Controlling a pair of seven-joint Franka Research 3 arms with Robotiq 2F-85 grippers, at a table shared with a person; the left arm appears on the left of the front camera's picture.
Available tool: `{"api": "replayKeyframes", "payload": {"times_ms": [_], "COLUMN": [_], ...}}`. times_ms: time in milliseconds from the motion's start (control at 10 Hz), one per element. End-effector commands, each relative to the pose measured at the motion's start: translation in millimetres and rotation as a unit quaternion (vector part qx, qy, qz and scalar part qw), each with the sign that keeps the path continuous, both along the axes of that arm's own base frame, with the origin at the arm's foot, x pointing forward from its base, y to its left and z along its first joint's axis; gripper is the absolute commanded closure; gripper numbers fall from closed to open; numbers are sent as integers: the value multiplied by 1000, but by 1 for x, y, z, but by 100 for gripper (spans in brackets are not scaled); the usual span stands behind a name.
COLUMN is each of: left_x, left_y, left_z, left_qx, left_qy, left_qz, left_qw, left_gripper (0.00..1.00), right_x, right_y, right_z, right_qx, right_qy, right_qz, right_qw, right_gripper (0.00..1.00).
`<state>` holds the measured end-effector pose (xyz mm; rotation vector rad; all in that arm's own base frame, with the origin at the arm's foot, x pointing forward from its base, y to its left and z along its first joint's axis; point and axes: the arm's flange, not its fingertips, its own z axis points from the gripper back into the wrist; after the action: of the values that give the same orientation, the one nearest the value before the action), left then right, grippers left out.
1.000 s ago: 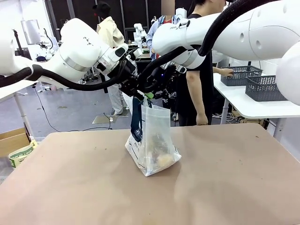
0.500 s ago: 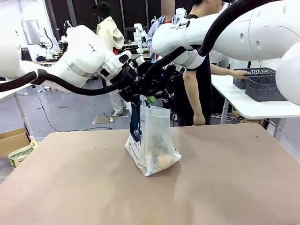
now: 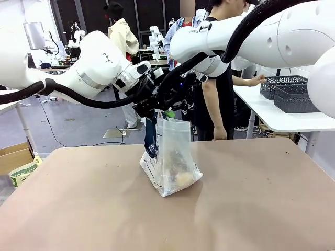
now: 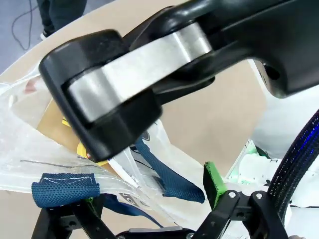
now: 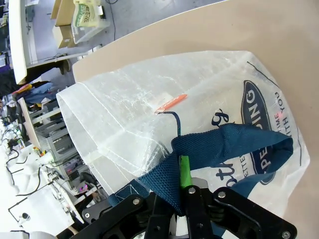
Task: Transfer purchased items from the store into the shopping bag.
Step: Move the Reusable shopping bag to the right side of the table.
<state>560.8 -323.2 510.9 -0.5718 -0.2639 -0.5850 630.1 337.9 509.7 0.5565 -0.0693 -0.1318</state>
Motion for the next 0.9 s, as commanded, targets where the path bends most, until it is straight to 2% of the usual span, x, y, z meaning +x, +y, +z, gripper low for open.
{"api": "replayKeyframes", "payload": {"times_ms": [0,100,600,800], "left_x": [4,5,2,0], "left_y": [-8,-10,-8,-6], "left_z": [-2,-4,-6,-8], "left_qx": [-3,-3,5,8], "left_qy": [11,11,1,3], "left_qz": [32,48,87,91], "left_qw": [999,999,996,996], "left_gripper": [0,5,100,100], "right_x": [2,2,1,1], "right_y": [1,1,1,1], "right_z": [-1,-2,-4,-4], "right_qx": [4,5,5,5], "right_qy": [6,6,10,10], "right_qz": [0,1,3,4], "right_qw": [1000,1000,1000,1000], "right_gripper": [100,100,100,100]}}
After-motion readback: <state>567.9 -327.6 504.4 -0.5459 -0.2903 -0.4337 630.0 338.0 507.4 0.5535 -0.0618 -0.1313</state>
